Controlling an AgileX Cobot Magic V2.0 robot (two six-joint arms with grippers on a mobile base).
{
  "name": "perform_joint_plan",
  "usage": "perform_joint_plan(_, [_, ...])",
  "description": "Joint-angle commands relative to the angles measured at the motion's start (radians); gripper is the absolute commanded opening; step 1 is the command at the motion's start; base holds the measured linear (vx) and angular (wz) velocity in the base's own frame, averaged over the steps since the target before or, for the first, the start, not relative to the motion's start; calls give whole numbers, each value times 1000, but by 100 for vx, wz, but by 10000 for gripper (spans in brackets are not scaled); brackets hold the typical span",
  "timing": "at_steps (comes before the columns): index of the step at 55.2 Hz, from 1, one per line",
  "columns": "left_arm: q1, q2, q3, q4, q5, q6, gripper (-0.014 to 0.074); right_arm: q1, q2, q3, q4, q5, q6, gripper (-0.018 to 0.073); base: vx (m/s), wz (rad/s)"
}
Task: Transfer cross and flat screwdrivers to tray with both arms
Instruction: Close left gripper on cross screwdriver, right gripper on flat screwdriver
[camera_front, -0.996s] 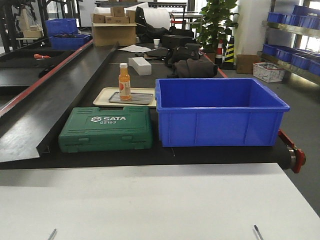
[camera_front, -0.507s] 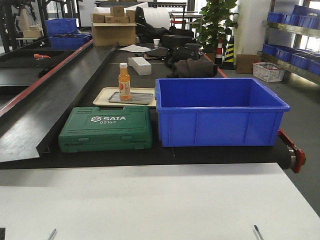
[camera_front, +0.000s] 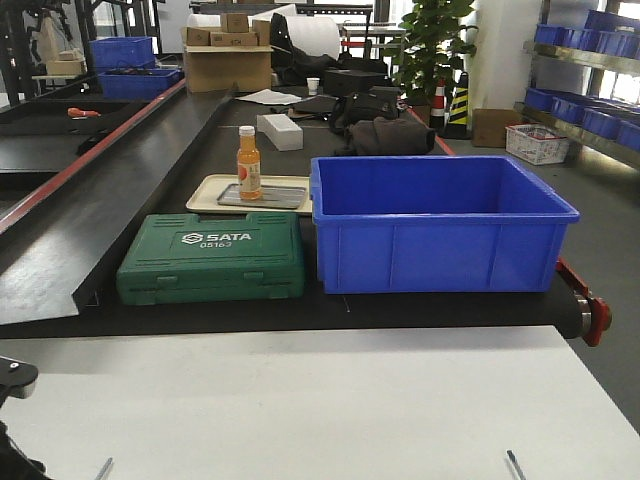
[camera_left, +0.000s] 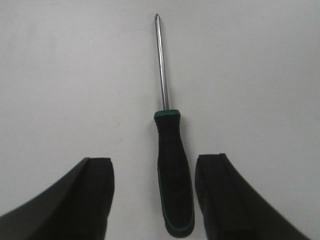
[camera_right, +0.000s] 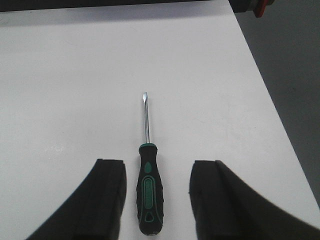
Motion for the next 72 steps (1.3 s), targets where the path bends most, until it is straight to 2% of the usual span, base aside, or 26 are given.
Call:
perform_joint_plan(1, [-1, 43, -60, -28, -12, 21, 489, -4, -3, -37, -6, -69, -4, 396, 0, 0])
perform_joint_plan(9, [-1, 141, -82, -64, -12, 50, 489, -4, -3, -37, -8, -69, -5, 396, 0, 0])
perform_joint_plan(22, [-1, 247, -86, -55, -65, 64, 489, -4, -3, -37, -13, -69, -6, 396, 0, 0])
perform_joint_plan(32, [-1, 283, -87, -55, -53, 65, 489, -4, -3, -37, -10, -67, -4, 393, 0, 0])
perform_joint_plan(42, [-1, 305, -89, -55, -82, 75, 489, -4, 26, -50, -13, 5, -8, 393, 0, 0])
perform_joint_plan(52, [-3, 335, -110, -58, -80, 91, 489, -4, 197, -201, -14, 190, -10, 393, 0, 0])
perform_joint_plan(60, [-4, 356, -128, -90, -72, 92, 489, -4, 386, -356, -14, 310, -38, 395, 0, 0])
perform_joint_plan(72, [-4, 366, -131, -102, -67, 99, 489, -3, 649, -493, -14, 324, -125, 396, 0, 0])
